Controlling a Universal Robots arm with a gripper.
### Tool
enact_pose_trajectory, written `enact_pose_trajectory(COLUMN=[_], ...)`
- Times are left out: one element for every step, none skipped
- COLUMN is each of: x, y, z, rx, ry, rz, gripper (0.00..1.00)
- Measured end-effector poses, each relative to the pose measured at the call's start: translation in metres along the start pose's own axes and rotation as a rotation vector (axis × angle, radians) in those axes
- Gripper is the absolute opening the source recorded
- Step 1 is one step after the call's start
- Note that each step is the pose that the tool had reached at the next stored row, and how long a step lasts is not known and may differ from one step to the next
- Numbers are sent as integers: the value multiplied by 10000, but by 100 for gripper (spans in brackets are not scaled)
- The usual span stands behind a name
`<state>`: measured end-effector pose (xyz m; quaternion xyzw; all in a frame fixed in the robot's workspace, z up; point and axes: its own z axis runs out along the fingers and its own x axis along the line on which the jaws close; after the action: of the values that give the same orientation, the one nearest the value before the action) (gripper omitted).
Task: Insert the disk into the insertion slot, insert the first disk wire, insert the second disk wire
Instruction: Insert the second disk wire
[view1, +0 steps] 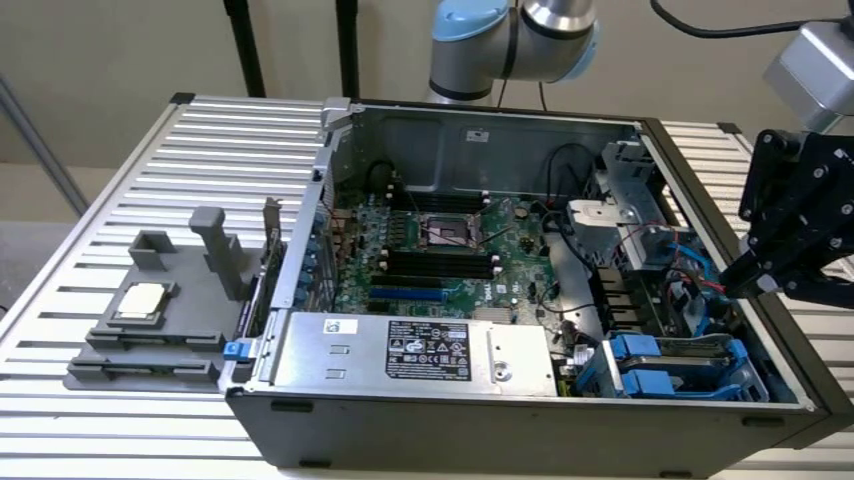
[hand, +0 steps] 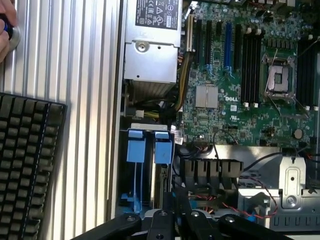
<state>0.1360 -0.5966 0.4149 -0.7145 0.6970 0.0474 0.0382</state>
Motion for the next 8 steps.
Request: enact_pose_trajectory(x=[-5,-11,-19,-25,-33,-43,-55,-72], y=[-30,-62,-97,-128,-157,-181,-205,-227], z=[14,32,52,71,91,110,129,149], rx=[0,-1,-1,-1,-1,-2,-2,-2], ry=[2,4,4,2,0,-1,-1,-1], rz=[-1,-3,-4,-5,-6,-8,-9,-10], gripper=[17,17,17,17,17,17,17,17])
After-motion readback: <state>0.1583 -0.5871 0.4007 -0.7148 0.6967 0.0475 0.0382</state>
